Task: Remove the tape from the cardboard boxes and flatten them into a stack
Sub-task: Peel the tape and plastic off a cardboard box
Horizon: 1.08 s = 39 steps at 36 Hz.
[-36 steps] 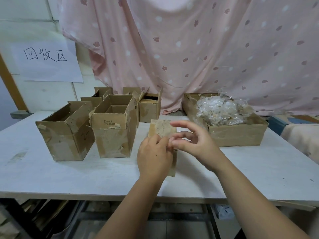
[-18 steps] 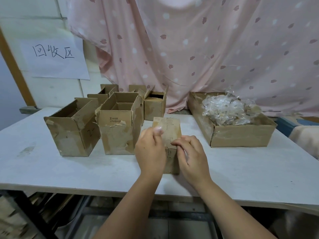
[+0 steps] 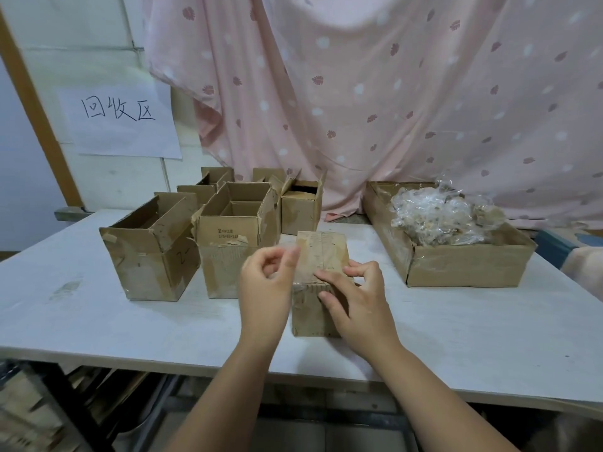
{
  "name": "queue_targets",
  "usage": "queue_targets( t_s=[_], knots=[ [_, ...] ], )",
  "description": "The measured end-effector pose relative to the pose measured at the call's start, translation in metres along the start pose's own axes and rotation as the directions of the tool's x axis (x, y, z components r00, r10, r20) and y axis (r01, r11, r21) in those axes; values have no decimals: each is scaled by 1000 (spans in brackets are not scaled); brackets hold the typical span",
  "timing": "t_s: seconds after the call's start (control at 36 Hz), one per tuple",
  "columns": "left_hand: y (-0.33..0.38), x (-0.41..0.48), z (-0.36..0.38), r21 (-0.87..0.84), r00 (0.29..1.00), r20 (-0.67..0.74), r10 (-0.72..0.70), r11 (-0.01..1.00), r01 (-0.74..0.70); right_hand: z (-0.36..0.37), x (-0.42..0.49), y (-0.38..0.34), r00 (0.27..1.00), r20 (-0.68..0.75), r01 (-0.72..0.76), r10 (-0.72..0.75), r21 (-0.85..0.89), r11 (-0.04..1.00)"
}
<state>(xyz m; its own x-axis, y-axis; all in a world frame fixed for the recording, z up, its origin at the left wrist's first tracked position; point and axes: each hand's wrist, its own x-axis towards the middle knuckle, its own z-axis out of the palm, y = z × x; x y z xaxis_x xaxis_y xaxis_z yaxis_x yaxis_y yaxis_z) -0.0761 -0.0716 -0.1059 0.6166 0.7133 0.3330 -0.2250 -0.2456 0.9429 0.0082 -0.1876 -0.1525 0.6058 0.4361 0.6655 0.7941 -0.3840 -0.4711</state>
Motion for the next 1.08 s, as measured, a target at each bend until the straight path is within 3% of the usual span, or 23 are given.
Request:
queue_targets(
  t_s=[0.14,0.47,0.56,0.69,0.81,0.92,1.0,1.08],
  knots=[
    [-8,-23,6,300,995,7,105,949,-102,2,-1,-1,1000,-17,-10,10,16,1000],
    [-21,-26,14,561,945,-55,321,793,-237,5,-5,-2,999,-47,-12,13,22,1000],
    [-18,-24,12,576,956,-72,283,794,-192,5,-4,-3,999,-51,-9,10,22,1000],
    [-20,-17,6,514,968,-107,225,847,-140,5,-4,0,1000,-19,7,-6,47,999],
    [-19,-11,-1,288,989,-131,62,957,-22,2,-3,3,998,60,-20,14,111,994],
    [-22,-6,-4,111,999,-47,-9,994,14,0,-4,-5,994,87,-78,66,145,986],
    [-23,-3,-5,28,998,45,-35,999,34,5,-4,-14,991,81,-109,102,80,991],
    [-19,0,-6,26,990,139,-16,1000,13,9,1,-17,999,-41,26,-30,-99,995]
  ],
)
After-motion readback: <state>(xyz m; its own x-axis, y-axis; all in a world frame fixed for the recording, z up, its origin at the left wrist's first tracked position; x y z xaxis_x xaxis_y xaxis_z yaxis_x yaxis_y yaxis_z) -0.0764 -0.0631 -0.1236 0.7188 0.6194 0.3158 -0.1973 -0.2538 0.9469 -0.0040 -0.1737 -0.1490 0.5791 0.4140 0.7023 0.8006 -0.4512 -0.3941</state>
